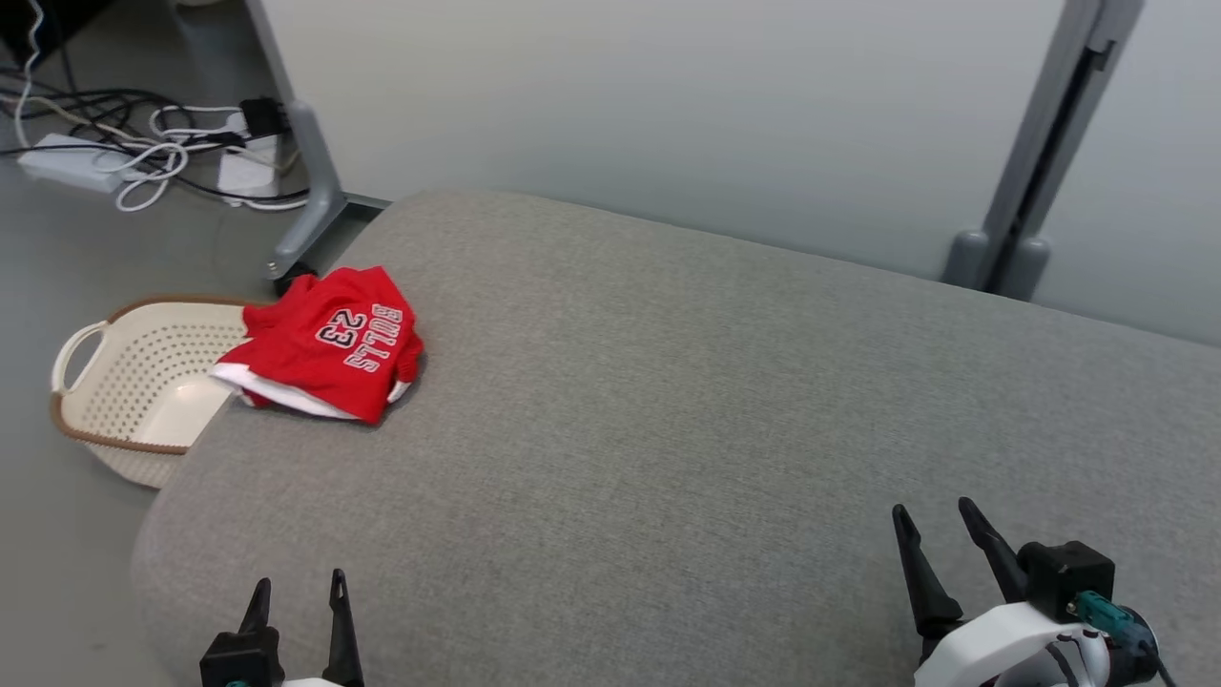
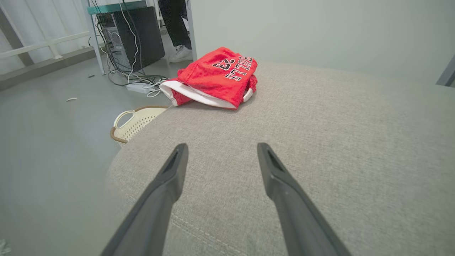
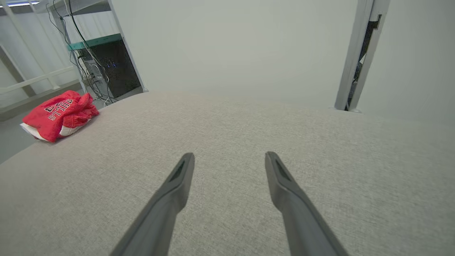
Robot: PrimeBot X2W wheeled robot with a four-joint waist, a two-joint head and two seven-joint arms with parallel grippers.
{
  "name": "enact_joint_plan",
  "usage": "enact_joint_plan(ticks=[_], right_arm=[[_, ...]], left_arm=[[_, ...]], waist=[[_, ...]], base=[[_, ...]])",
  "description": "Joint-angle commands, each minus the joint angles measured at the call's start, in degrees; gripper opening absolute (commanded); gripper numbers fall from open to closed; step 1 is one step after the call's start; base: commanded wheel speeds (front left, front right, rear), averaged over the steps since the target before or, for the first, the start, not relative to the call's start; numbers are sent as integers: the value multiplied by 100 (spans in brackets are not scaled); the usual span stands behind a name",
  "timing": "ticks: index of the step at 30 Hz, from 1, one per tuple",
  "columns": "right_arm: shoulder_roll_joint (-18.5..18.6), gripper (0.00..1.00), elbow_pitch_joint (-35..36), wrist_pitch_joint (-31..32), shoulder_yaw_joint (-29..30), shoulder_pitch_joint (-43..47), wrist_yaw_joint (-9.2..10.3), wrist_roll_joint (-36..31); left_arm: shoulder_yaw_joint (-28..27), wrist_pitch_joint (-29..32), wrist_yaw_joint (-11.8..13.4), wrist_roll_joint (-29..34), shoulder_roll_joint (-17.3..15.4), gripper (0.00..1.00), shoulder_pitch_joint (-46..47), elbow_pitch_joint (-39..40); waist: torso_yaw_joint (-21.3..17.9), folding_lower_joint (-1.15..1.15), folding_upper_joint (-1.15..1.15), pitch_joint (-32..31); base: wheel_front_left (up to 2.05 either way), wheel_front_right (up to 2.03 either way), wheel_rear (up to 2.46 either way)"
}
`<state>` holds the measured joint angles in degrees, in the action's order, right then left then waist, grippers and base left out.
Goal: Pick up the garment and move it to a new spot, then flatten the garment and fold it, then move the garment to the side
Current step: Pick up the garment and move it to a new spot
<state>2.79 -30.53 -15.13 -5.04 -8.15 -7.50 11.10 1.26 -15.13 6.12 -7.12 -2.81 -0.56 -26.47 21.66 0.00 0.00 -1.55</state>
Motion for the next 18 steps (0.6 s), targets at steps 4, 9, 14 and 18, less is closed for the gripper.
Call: enact_joint_plan(ticks=[4, 9, 14, 18], right_arm=[[34, 100, -30, -1, -139, 5, 3, 93], [33, 100, -8, -1, -237, 26, 2, 56], [33, 100, 4, -1, -291, 15, 2, 32], [32, 100, -61, -1, -327, -49, 2, 1]], left_arm=[[-166, -1, -6, 2, -20, 100, -86, -5], [-324, -1, -44, -45, -20, 100, -102, 11], [-378, -1, -109, -53, -21, 100, -131, -7], [-424, -1, -142, -193, -23, 100, -17, -130]], waist=[[535, 0, 0, -5], [708, 0, 0, 3], [682, 0, 0, 39], [536, 0, 0, 132]], base=[[0, 0, 0], [0, 0, 0], [0, 0, 0], [0, 0, 0]])
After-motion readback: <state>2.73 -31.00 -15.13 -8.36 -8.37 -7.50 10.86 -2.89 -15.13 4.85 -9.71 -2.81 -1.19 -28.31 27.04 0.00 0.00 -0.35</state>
